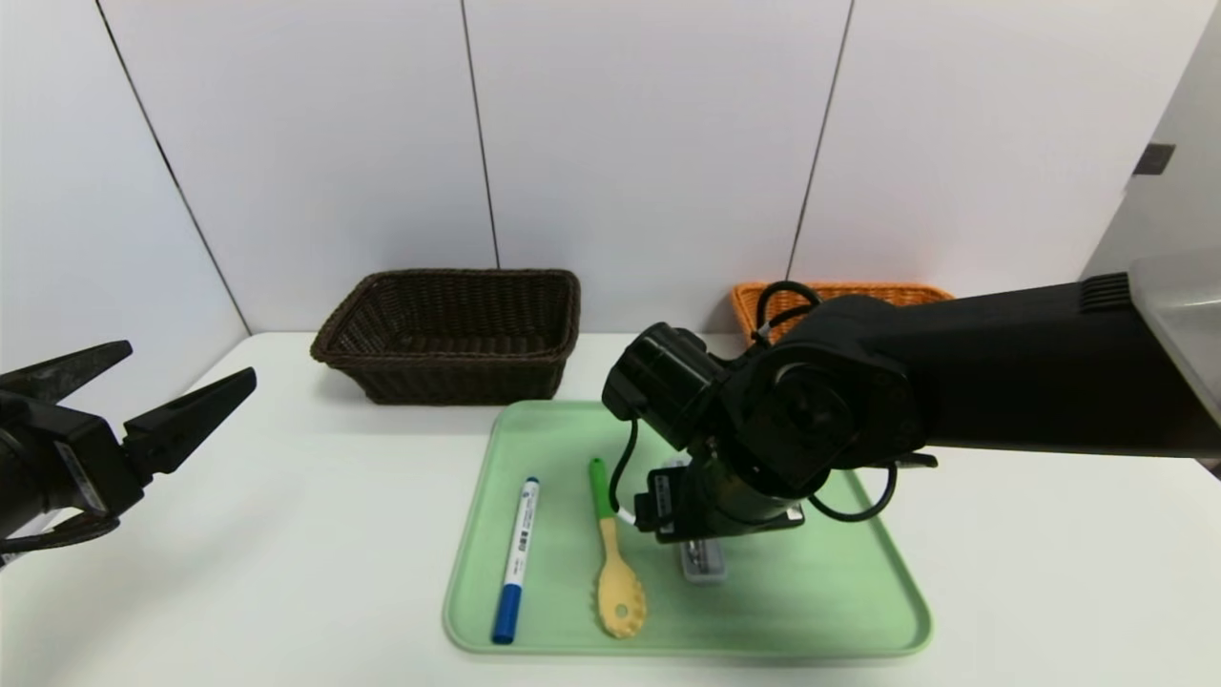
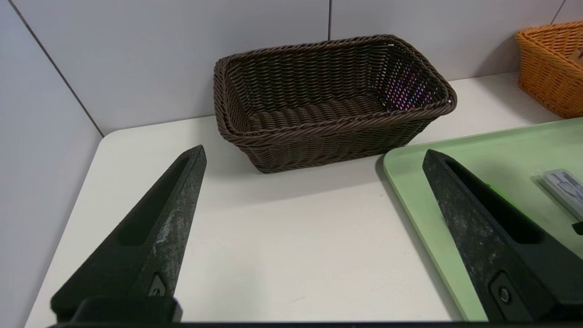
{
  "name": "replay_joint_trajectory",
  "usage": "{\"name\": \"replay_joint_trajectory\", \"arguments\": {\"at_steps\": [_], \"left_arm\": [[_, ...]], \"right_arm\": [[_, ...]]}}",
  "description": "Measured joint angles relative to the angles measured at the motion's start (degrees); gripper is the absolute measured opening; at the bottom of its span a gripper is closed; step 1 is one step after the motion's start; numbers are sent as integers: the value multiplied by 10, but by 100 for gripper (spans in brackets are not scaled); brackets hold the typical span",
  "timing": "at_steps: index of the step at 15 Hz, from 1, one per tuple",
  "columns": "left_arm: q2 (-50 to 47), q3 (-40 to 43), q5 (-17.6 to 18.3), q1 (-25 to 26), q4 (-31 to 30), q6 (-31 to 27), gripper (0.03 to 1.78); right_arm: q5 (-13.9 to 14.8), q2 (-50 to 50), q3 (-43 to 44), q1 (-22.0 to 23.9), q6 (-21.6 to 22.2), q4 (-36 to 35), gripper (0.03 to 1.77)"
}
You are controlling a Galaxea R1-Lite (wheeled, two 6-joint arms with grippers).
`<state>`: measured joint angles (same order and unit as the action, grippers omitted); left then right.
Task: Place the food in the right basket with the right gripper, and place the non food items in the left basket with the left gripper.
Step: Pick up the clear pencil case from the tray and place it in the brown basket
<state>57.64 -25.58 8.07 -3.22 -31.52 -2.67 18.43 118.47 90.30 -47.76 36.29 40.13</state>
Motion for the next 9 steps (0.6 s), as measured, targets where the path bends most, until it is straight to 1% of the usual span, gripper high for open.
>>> {"name": "replay_joint_trajectory", "arguments": {"at_steps": [3, 6, 9], "left_arm": [[0, 2, 0, 0, -1, 0, 169], [0, 3, 0, 0, -2, 0, 169], [0, 3, 0, 0, -1, 0, 169]], "right_arm": [[0, 8, -1, 0, 0, -2, 170], [-5, 13, -10, 2, 2, -27, 170], [-5, 15, -17, 4, 2, -36, 170]]}}
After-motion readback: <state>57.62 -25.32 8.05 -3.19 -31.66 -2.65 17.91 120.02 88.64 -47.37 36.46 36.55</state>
